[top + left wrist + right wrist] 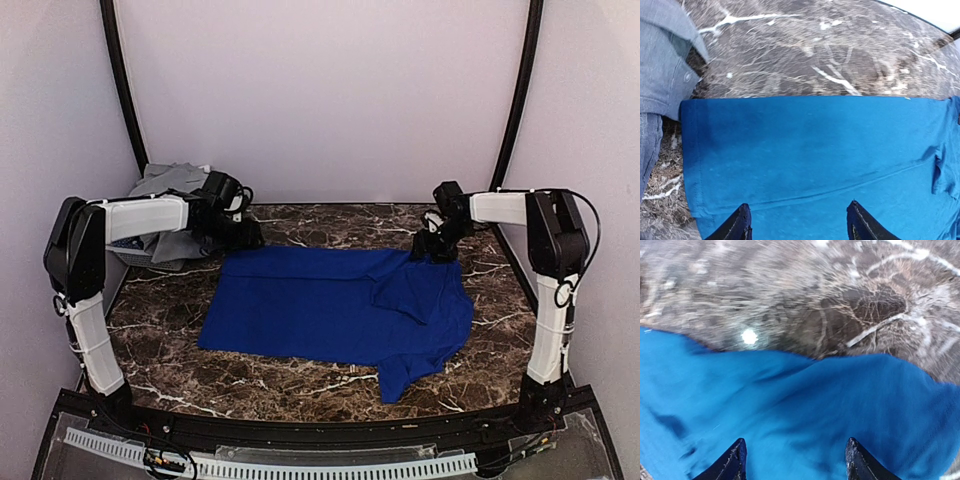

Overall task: Fold and stack the mixed laundry pile
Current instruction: Pick up the 1/3-folded T-shirt from the center of the board.

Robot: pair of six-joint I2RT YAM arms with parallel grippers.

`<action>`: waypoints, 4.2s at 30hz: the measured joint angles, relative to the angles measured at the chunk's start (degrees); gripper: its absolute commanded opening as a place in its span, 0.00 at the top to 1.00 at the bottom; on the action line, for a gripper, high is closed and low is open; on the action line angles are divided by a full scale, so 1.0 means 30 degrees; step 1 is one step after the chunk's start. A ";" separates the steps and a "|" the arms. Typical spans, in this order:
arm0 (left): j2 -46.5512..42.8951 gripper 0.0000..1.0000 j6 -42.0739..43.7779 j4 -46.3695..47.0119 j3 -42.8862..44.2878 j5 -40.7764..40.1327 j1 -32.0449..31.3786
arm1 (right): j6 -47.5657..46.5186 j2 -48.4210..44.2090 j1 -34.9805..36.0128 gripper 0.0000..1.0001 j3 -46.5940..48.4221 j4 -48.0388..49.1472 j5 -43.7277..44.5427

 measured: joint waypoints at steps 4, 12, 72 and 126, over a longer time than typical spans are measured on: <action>0.1158 0.38 0.0036 0.0051 0.0415 0.0087 0.0240 | -0.0313 0.1268 -0.0262 0.37 0.1399 -0.0525 0.0182; 0.4896 0.40 0.0051 -0.0022 0.2477 -0.0583 0.0240 | -0.0736 0.3483 -0.0444 0.39 0.4692 -0.1231 0.0423; -1.1992 0.37 -0.7031 -0.3257 -1.1016 -0.3213 -0.3359 | 1.2160 -1.7996 0.7446 0.57 -1.5205 -0.4969 0.0517; -1.1628 0.68 -0.8816 -0.1872 -1.5766 -0.0182 -0.0109 | 1.2539 -1.9533 0.6018 1.00 -1.6976 -0.3752 0.2047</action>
